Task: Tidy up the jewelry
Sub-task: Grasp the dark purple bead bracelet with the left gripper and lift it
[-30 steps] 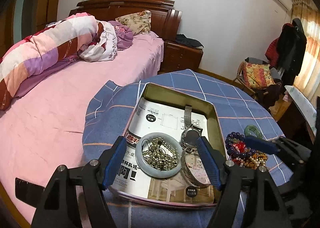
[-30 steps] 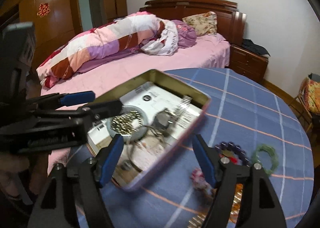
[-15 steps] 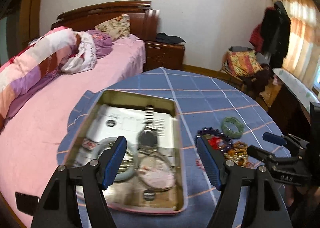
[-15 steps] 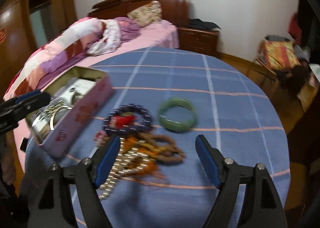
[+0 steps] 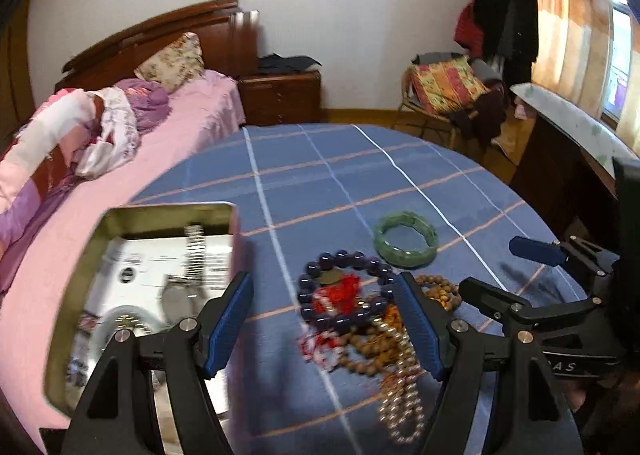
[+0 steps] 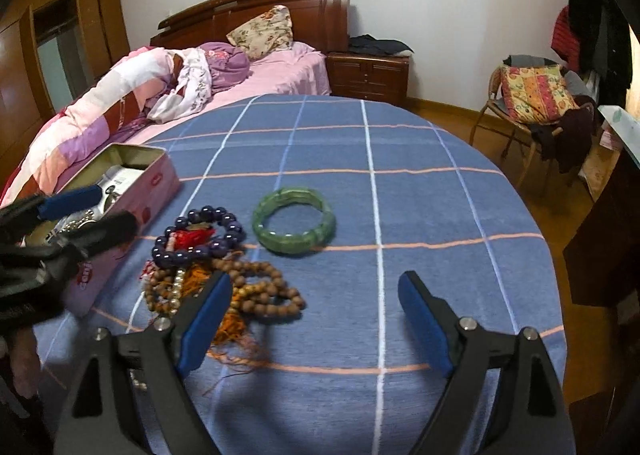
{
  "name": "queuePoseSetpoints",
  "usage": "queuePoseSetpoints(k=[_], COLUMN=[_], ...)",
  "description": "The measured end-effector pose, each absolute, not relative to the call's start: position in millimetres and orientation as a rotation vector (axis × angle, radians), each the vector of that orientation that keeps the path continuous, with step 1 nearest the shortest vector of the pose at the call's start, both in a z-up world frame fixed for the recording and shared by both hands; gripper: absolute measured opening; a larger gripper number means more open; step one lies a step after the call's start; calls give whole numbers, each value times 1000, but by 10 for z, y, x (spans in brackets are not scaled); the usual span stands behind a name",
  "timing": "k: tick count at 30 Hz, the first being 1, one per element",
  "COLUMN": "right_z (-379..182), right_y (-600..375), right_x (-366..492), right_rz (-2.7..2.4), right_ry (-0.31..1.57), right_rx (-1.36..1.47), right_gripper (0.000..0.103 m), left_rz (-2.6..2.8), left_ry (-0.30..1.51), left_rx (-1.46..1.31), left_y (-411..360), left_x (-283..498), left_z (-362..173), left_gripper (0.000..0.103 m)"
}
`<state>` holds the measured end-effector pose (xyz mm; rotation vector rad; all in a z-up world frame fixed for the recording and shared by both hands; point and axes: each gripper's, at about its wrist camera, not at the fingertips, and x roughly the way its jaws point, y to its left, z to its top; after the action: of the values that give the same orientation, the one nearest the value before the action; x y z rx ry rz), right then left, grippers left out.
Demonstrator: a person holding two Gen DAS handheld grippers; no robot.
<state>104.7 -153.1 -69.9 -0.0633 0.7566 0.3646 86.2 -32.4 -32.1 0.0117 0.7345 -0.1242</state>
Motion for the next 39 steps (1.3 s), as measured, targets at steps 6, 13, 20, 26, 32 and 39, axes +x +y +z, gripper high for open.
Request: queuePoseSetpoints(k=[6, 13, 20, 26, 32, 39], right_z=[-731, -743, -740, -688, -612, -702], right_y=[-1594, -1614, -1637, -1615, -1570, -1326], right_x=[1059, 1077, 1080, 1050, 1165, 1551], right_rz=[351, 348, 338, 327, 309, 299], right_ry=[766, 778, 781, 755, 746, 823], right_rx=[-44, -18, -11, -39, -59, -104], right_gripper=[90, 92, 92, 92, 91, 65], left_rz=[-186, -236, -262, -248, -176, -106], left_ry=[794, 855, 850, 776, 665, 639], left_rx=[26, 47, 33, -8, -8, -7], left_y=[-517, -627, -606, -506, -375, -296], left_x=[1005, 1075, 1092, 999, 938, 1111], left_z=[-451, -610, -610, -425, -133, -157], left_gripper=[53, 29, 14, 14, 14, 14])
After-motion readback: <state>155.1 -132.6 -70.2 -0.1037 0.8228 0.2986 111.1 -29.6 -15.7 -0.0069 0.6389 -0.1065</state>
